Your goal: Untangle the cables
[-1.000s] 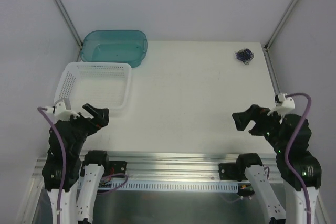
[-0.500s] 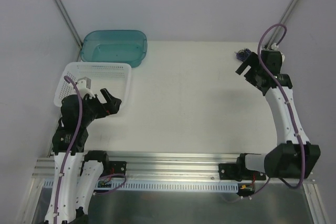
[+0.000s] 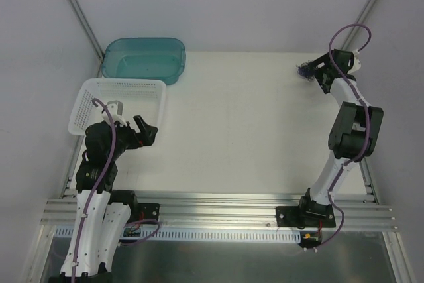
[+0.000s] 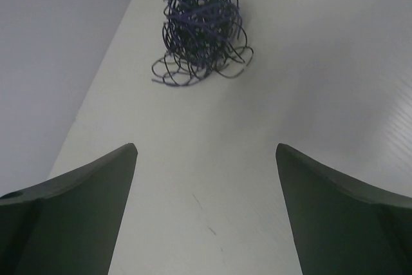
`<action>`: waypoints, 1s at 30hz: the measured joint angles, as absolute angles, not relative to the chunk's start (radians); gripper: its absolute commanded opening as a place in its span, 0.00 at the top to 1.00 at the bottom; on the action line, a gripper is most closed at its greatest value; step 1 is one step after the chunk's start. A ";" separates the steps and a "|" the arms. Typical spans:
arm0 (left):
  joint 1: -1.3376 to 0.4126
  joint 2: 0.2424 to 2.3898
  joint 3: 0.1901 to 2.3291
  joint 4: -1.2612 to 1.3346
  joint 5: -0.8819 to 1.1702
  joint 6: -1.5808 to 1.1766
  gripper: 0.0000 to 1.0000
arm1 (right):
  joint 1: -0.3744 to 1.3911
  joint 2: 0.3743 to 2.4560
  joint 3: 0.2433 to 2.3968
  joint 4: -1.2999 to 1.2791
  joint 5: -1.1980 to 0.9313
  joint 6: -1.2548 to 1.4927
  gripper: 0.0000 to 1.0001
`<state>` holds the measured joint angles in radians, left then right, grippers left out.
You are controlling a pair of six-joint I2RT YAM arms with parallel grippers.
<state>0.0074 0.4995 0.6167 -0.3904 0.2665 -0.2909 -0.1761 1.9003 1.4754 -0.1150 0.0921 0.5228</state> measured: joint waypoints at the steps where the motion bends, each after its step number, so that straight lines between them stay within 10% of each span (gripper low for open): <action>1: 0.007 0.502 0.616 -0.386 0.271 -0.290 0.01 | -0.183 1.945 1.504 -0.087 0.082 0.537 0.06; 13: 0.007 0.561 0.616 -0.371 0.284 -0.272 0.01 | -0.220 2.344 1.782 0.093 0.004 0.591 0.10; 16: 0.007 0.577 0.616 -0.371 0.287 -0.272 0.01 | -0.222 2.413 1.854 0.116 -0.022 0.597 0.20; 24: 0.007 0.594 0.609 -0.368 0.308 -0.271 0.01 | -0.222 2.463 1.880 0.182 -0.101 0.610 0.97; 30: 0.007 0.570 0.602 -0.354 0.333 -0.271 0.01 | -0.207 2.312 1.607 0.273 -0.161 0.593 0.99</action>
